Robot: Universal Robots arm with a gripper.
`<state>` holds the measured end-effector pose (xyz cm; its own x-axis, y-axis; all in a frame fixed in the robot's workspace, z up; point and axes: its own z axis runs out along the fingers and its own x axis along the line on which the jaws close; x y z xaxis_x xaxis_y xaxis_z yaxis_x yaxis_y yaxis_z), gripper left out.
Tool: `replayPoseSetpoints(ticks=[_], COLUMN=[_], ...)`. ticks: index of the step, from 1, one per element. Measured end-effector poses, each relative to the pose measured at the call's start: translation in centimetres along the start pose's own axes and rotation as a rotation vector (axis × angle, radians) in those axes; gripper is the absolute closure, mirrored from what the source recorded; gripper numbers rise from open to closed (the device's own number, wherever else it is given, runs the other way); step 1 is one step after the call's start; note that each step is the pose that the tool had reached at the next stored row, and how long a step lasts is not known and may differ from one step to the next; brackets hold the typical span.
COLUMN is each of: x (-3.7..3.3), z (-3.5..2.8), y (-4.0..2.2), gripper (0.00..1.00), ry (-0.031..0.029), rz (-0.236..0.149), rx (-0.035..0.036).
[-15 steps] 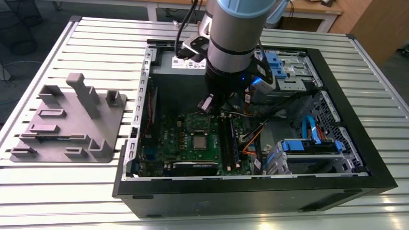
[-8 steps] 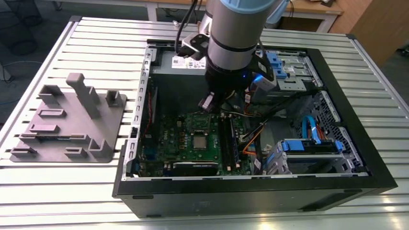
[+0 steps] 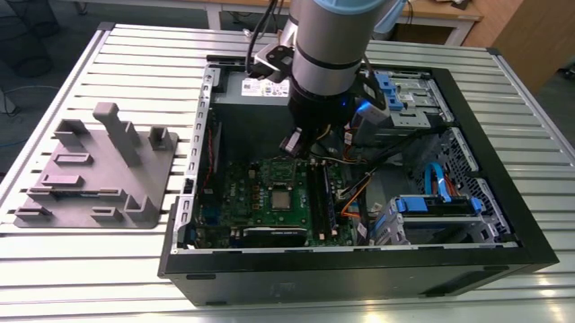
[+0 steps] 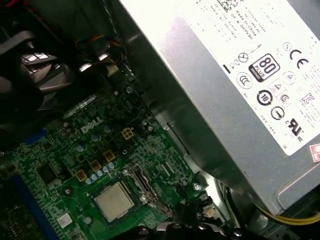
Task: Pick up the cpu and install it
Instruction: 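Close the cpu cover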
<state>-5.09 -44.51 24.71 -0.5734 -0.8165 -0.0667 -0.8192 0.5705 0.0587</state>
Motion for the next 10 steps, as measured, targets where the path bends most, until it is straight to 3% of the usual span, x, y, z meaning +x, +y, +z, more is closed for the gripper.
replayPoseSetpoints(ticks=[10], x=[0.14], z=[-0.19], y=[0.07], gripper=[0.89], ry=[-0.0006], rz=[-0.038], rx=[0.0017])
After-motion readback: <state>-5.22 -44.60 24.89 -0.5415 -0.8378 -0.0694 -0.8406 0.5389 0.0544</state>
